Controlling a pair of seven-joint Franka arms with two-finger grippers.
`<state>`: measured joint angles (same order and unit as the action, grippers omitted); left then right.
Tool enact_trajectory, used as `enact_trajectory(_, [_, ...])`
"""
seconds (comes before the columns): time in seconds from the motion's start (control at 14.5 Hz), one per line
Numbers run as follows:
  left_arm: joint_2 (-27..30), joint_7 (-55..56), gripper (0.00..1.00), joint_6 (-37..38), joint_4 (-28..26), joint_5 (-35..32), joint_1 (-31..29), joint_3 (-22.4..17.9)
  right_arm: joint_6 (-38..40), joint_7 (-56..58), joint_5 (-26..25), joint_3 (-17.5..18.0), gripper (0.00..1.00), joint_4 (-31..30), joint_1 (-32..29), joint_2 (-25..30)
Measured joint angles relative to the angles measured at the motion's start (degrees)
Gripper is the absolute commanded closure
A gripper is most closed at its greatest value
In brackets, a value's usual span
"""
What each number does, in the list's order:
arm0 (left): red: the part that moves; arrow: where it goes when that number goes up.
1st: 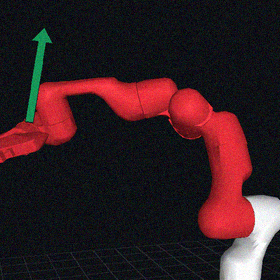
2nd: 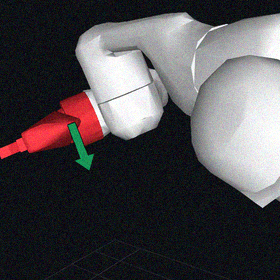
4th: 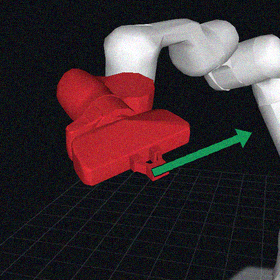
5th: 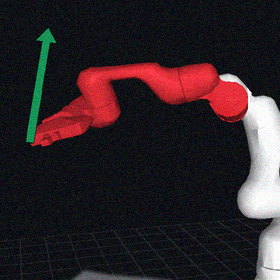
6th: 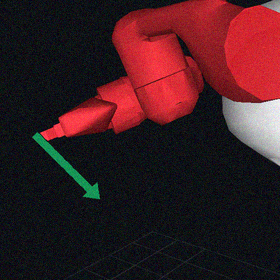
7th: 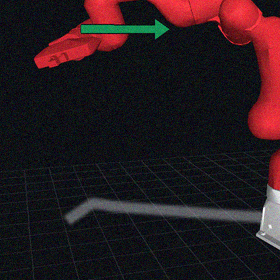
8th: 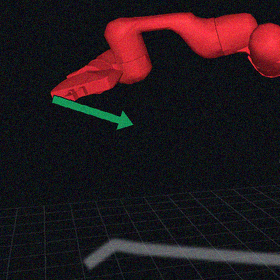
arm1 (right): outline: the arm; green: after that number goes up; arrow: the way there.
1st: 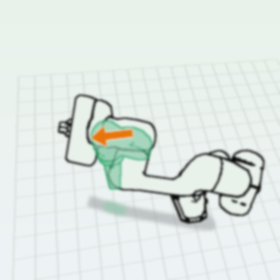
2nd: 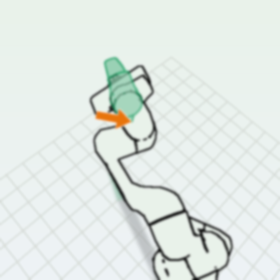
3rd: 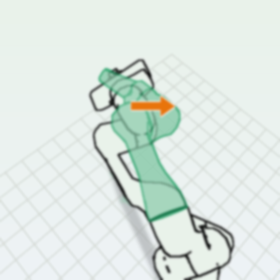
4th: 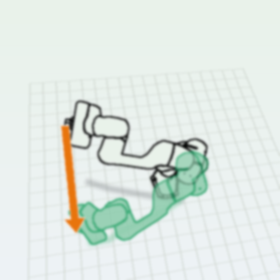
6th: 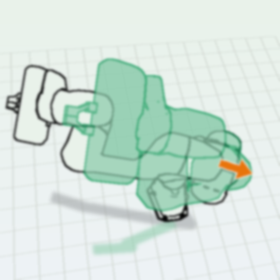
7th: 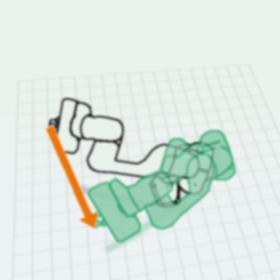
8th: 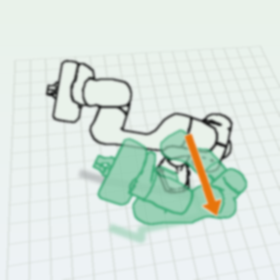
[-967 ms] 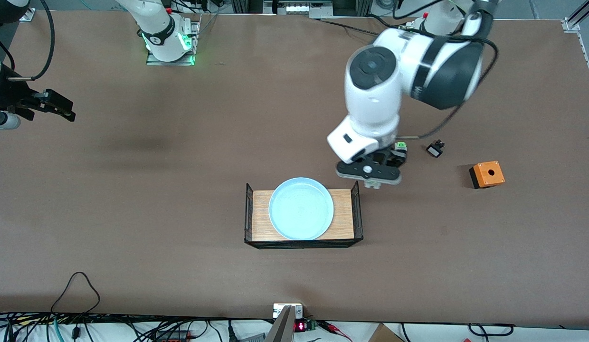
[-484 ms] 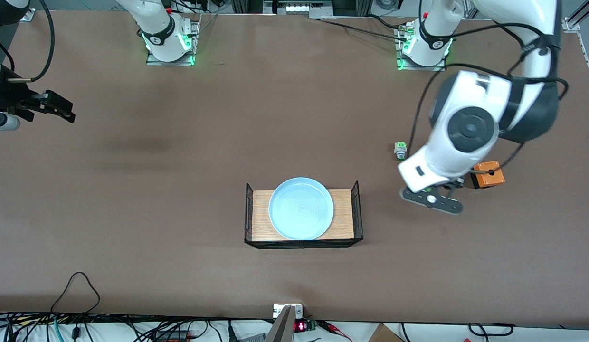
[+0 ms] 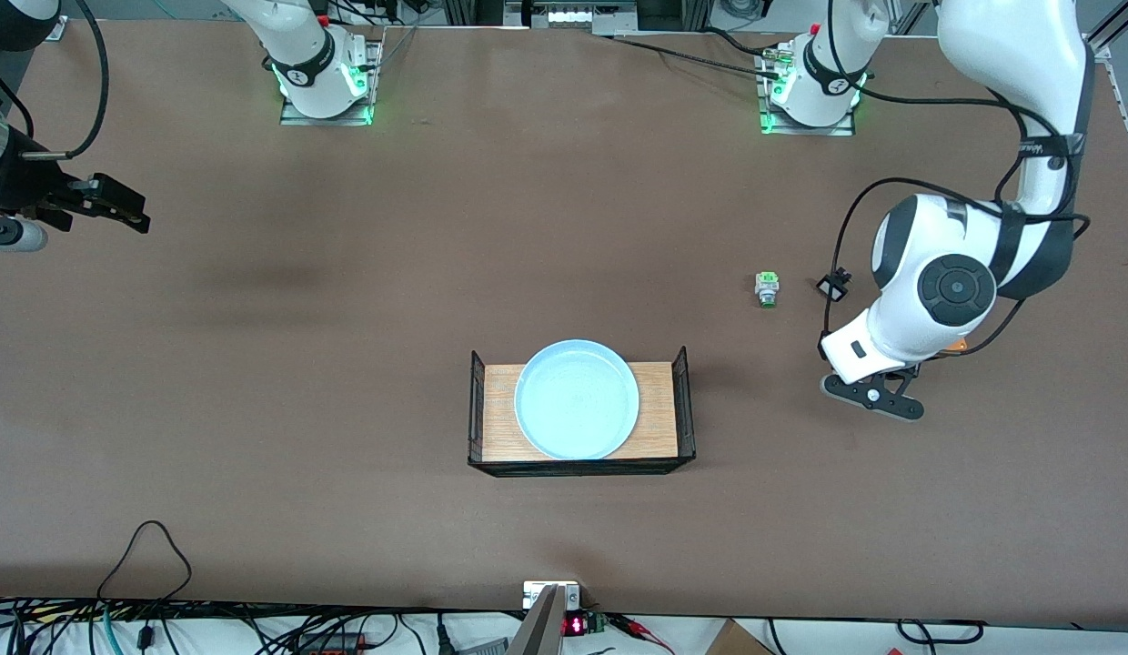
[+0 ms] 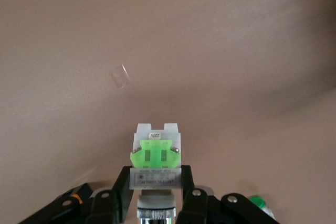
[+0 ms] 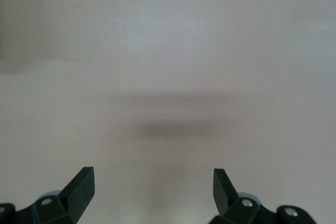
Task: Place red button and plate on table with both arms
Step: 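Carry the switch with the left gripper beside the orange box, then lower and release the switch while the right gripper reaches the plate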
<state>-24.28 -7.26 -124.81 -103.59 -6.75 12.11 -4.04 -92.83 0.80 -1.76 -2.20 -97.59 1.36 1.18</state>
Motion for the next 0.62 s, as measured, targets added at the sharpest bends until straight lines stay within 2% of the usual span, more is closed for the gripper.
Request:
enact_trajectory(0.21, [-1.4, 0.0, 0.66, -6.9, -5.5, 0.0, -1.6, 0.0, 1.9, -1.4, 4.5, 0.4, 0.0, 0.4, 0.9, 0.1])
enact_trajectory(0.35, [-2.4, -0.1, 0.66, -9.6, -6.9, 0.0, -2.8, 0.0, 2.4, -6.8, 7.9, 0.6, 0.0, 0.5, 2.7, 0.1])
enact_trajectory(0.62, [-4.9, -1.0, 0.66, -16.2, -7.9, 0.0, -4.4, 0.0, 1.5, -22.5, 11.2, 1.0, 0.0, 0.6, 12.5, -0.2])
